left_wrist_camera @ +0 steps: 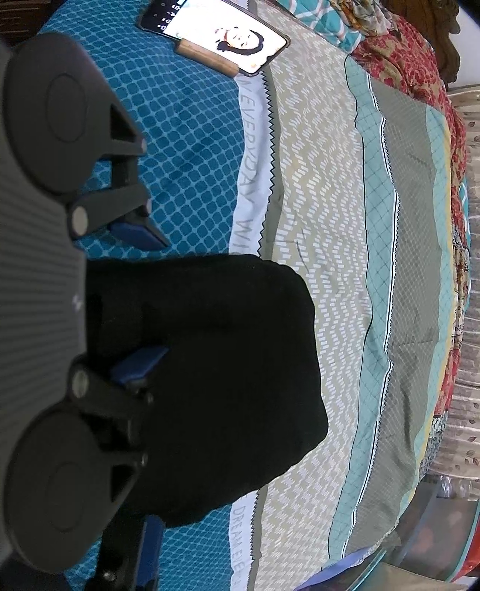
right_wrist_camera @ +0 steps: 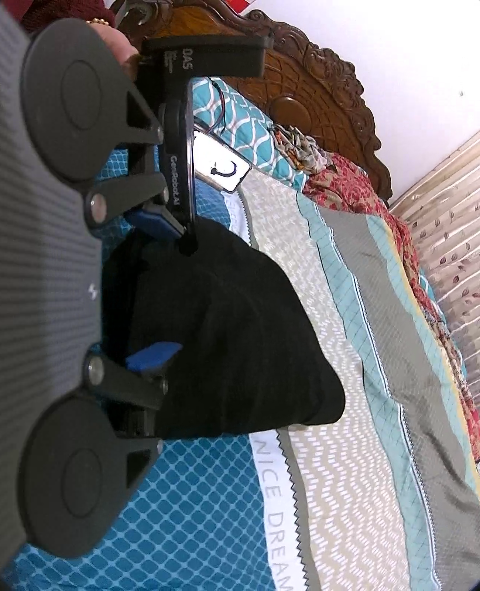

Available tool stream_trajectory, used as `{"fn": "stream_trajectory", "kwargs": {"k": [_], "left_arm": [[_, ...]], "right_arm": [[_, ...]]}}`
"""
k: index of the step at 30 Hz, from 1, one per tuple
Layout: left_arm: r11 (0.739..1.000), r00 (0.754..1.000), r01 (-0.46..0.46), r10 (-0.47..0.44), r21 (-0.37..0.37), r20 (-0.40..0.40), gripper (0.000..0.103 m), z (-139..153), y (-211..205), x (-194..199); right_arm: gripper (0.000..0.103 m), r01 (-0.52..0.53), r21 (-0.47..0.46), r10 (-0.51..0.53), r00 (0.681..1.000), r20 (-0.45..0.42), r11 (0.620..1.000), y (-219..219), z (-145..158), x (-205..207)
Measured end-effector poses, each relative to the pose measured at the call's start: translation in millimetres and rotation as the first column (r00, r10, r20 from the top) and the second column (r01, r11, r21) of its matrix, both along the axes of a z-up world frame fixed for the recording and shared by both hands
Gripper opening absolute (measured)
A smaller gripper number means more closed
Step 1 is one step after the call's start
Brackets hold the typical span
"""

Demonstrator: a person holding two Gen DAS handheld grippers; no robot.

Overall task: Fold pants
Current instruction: 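Open both grippers and release the folded black pants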

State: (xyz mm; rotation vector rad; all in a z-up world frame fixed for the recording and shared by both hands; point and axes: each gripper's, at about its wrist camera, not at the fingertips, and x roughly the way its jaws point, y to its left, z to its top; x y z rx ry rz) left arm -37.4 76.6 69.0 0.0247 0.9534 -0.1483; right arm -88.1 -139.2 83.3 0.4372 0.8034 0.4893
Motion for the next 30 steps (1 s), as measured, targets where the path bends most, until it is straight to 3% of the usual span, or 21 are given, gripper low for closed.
{"fn": "stream_trajectory", "kwargs": {"k": [8,14,16,18,30], "left_arm": [[1.000,1.000,0.025,-0.025,0.011,0.010,0.060,5.0,-9.3,-13.5],[1.000,1.000,0.024,-0.025,0.013,0.012,0.061,7.0,-10.4,-16.1],[1.000,1.000,0.024,-0.024,0.016,0.017,0.066,8.2,-11.2,-18.2],[1.000,0.999,0.017,-0.018,0.026,0.030,0.081,9.3,-11.5,-21.2],[0.999,0.999,0.013,-0.015,0.043,0.036,0.089,11.1,-11.9,-30.5]], "right_arm": [[0.082,0.015,0.021,-0.014,1.000,-0.024,1.000,-0.5,-3.7,1.6],[0.083,0.013,0.038,-0.012,0.999,-0.035,0.999,0.1,-4.3,0.4],[0.085,0.017,0.047,-0.015,0.999,-0.035,0.999,-1.1,-3.9,-0.5],[0.086,0.022,0.058,-0.020,0.999,-0.033,0.998,-3.0,-2.8,-1.6],[0.089,0.017,0.064,-0.017,1.000,-0.001,0.998,-3.7,1.5,-9.0]]}}
